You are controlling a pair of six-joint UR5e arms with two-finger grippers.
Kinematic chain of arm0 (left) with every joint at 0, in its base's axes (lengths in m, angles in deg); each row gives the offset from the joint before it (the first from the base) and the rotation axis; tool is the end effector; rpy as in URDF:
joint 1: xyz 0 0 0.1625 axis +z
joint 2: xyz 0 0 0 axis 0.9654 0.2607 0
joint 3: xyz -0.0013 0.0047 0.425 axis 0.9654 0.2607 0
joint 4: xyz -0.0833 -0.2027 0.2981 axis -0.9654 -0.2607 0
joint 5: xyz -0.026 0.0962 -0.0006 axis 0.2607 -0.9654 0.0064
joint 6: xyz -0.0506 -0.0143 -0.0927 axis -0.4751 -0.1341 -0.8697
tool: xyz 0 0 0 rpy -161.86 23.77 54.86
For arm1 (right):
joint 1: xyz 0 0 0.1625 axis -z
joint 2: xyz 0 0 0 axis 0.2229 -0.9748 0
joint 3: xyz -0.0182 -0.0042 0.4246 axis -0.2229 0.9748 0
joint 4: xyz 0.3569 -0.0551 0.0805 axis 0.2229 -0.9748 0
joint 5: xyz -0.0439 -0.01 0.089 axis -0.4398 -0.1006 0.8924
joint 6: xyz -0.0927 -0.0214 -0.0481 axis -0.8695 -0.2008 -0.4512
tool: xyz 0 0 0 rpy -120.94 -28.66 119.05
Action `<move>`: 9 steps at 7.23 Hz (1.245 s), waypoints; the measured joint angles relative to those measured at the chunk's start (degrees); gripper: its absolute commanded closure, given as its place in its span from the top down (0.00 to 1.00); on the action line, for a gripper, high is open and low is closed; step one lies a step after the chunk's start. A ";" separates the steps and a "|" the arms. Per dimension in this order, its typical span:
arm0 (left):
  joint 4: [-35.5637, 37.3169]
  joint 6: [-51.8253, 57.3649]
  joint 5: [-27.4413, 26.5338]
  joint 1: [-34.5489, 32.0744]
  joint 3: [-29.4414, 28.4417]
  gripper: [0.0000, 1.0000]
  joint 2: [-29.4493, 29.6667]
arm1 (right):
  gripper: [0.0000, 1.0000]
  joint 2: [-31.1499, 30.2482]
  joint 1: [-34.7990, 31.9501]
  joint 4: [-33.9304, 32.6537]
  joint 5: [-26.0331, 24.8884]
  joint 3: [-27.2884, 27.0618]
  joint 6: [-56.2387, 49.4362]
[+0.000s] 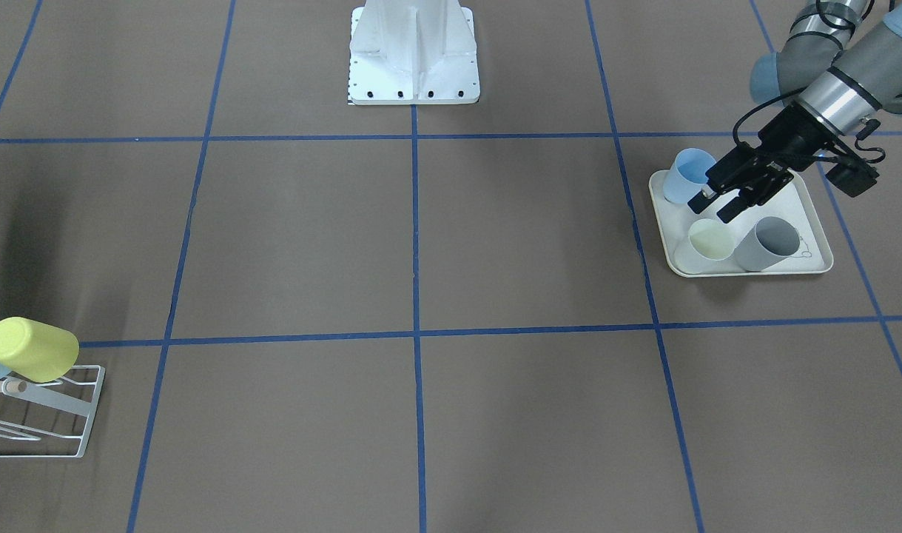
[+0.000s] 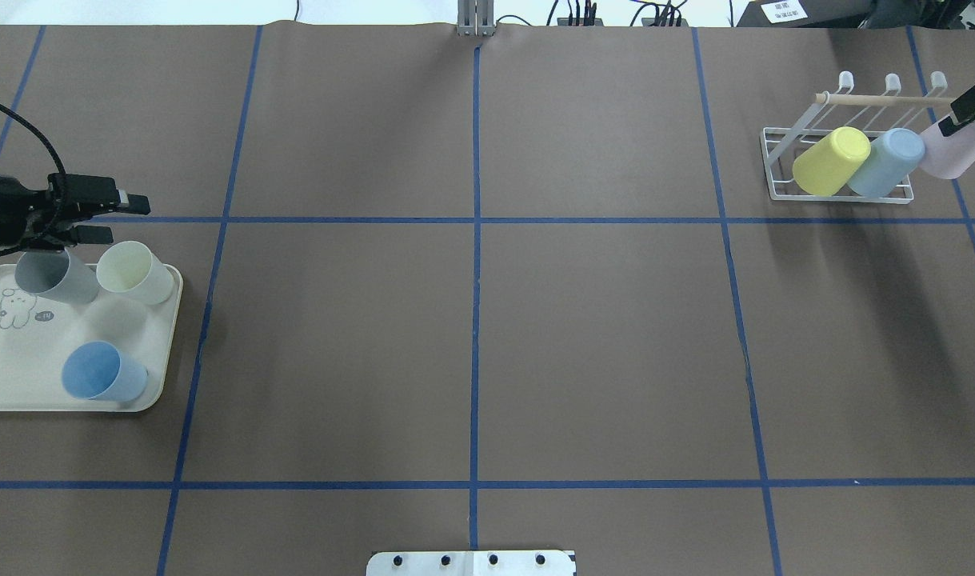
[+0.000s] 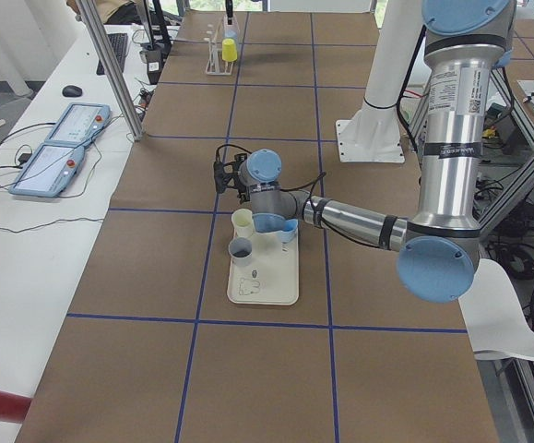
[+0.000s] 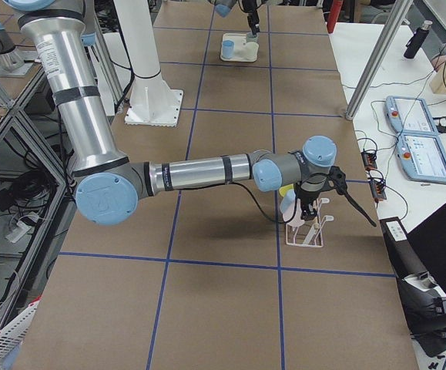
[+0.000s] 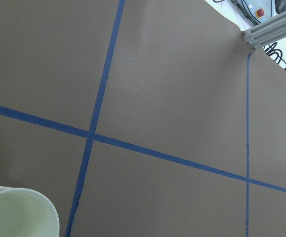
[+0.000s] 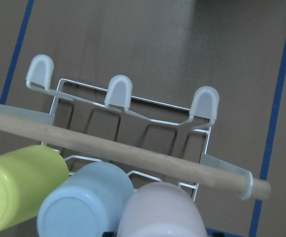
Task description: Transfer IKEA cup to right arm and place on rack
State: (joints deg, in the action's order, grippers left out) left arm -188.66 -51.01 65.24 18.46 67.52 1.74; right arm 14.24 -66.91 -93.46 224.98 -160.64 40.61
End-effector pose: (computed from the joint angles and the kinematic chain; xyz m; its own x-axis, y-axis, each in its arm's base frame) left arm 0.1920 -0.4179 0.4517 0.1379 -0.1311 -0.9817 0.3554 0.9317 -0.0745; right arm -0.0464 -0.5833 0.5595 0.6726 -0.2091 0.7099 0.0749 0.9736 0.2158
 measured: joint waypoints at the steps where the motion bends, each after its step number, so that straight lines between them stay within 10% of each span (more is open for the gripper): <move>1: 0.00 0.00 -0.03 0.00 -0.07 1.00 -0.04 | 0.68 0.07 0.52 0.09 -0.52 0.03 0.02; 3: 0.02 0.05 -0.01 -0.04 -0.30 1.00 -0.07 | 0.98 0.39 1.49 0.09 -2.23 0.20 0.11; 9: 7.21 17.45 0.48 -5.47 -0.26 1.00 -4.93 | 0.98 1.24 1.60 0.06 -2.13 1.01 0.56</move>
State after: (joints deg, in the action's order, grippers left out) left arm -181.45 -33.56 65.71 12.99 67.26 -3.19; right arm 15.47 -65.30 -93.40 222.85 -159.64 41.17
